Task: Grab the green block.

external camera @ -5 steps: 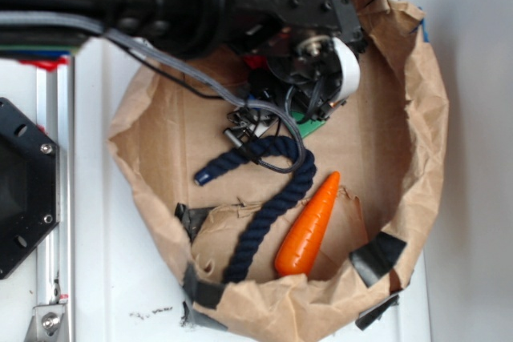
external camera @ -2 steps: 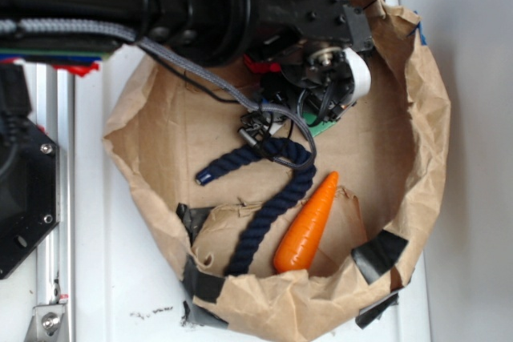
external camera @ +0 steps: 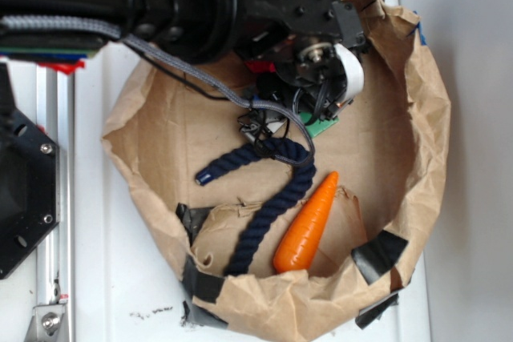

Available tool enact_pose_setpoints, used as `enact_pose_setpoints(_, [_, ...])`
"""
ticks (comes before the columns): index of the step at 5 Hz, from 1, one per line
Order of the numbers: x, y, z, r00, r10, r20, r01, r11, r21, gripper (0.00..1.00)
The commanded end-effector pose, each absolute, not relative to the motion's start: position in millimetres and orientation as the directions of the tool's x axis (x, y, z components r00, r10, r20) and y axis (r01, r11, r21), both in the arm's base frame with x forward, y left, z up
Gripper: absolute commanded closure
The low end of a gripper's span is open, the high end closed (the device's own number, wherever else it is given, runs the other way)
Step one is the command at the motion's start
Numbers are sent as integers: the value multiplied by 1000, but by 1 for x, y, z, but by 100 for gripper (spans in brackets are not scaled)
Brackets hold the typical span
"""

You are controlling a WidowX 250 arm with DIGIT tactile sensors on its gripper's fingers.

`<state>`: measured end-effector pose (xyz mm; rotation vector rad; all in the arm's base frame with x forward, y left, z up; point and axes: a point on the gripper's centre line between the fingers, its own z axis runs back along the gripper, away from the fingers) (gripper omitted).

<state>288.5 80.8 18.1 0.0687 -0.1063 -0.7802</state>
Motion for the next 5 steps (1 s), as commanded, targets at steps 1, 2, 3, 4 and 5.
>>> enact_pose_setpoints(1, [268,18,95,847,-508,156,503,861,71,100])
enact_pose_setpoints(2, [271,3,145,948,-288,134,283,957,60,100])
enact_pose_setpoints(3, [275,4,171,992,-53,118,48,998,48,100])
enact_pose_setpoints(4, [274,19,167,994,70,81,-70,998,4,100])
enact_pose_setpoints(5, [254,15,166,990,95,105,-96,995,1,100])
